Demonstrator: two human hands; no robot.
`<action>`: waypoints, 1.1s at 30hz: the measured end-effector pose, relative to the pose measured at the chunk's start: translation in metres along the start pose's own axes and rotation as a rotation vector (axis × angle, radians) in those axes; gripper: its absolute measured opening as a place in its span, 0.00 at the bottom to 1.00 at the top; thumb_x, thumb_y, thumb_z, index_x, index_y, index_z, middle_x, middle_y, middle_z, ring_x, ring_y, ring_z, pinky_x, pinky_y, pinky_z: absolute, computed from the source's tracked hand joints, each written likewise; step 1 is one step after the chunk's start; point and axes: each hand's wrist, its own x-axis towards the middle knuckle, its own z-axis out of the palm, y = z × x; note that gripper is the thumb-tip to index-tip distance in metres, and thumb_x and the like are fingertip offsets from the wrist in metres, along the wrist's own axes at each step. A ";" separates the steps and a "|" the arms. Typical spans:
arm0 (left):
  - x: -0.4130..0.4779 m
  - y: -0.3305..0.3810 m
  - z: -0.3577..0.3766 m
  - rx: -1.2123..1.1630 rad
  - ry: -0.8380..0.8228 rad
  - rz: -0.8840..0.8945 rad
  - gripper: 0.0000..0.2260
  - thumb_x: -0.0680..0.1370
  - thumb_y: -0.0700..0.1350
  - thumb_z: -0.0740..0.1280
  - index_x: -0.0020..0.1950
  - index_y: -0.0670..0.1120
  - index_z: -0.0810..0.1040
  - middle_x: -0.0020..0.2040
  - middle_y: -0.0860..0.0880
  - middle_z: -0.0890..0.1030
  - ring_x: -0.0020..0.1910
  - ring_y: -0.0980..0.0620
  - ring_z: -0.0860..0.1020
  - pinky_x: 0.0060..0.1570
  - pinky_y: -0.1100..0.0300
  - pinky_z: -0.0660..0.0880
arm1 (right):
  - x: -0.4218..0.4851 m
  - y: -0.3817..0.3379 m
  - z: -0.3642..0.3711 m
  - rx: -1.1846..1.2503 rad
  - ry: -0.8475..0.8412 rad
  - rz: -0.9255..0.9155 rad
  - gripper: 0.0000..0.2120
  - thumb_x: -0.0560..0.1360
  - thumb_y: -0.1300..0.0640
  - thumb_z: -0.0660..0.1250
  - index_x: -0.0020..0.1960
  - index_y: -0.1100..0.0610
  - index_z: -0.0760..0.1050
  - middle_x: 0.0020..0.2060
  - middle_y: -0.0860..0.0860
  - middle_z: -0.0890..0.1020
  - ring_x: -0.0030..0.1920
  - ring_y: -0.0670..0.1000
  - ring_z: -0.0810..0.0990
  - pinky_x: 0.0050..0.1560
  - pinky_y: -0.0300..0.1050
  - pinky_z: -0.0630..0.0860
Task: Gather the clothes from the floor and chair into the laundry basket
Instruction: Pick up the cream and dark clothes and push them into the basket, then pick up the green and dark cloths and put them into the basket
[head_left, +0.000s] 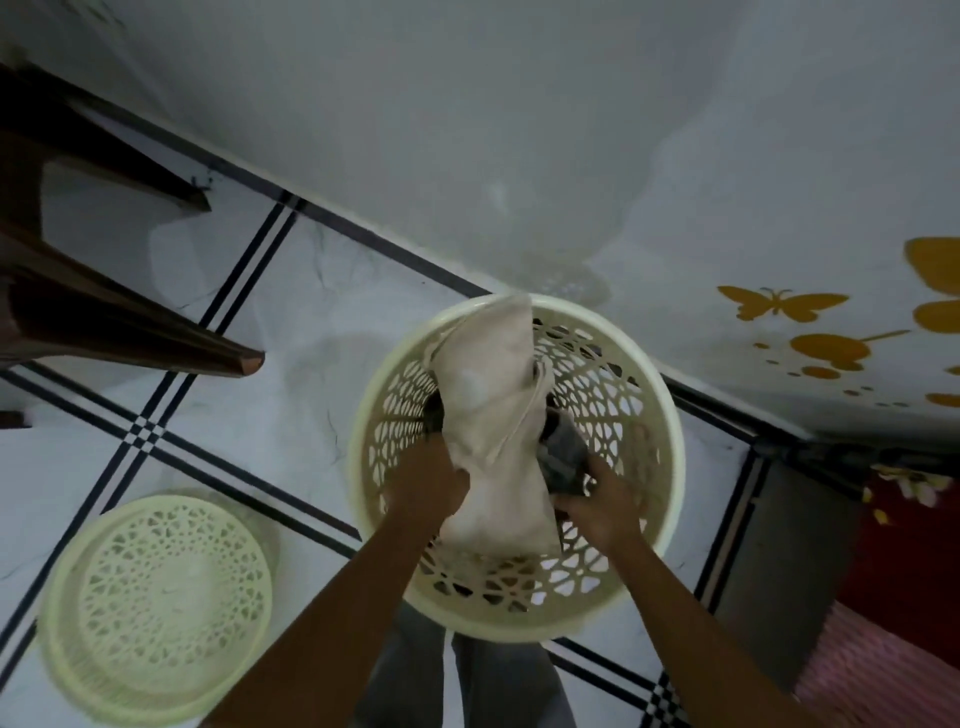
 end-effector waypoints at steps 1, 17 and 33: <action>-0.001 0.009 -0.007 0.084 0.086 0.071 0.27 0.76 0.48 0.63 0.73 0.44 0.61 0.69 0.43 0.70 0.66 0.42 0.70 0.60 0.49 0.71 | 0.002 0.000 0.002 -0.041 0.021 -0.049 0.25 0.68 0.65 0.71 0.64 0.55 0.73 0.51 0.53 0.81 0.53 0.55 0.79 0.54 0.51 0.76; -0.019 0.053 0.001 0.463 0.059 0.483 0.23 0.80 0.55 0.54 0.74 0.50 0.60 0.77 0.50 0.57 0.76 0.50 0.57 0.72 0.40 0.51 | -0.015 -0.008 0.023 -0.639 0.204 -0.317 0.26 0.79 0.48 0.57 0.75 0.54 0.57 0.78 0.56 0.53 0.77 0.59 0.50 0.74 0.58 0.52; -0.204 0.051 0.032 0.627 0.136 1.170 0.16 0.77 0.49 0.60 0.65 0.49 0.73 0.66 0.49 0.75 0.64 0.47 0.72 0.68 0.43 0.60 | -0.239 0.111 0.059 0.073 0.805 -0.076 0.20 0.81 0.55 0.58 0.72 0.56 0.65 0.75 0.57 0.63 0.75 0.58 0.60 0.76 0.55 0.53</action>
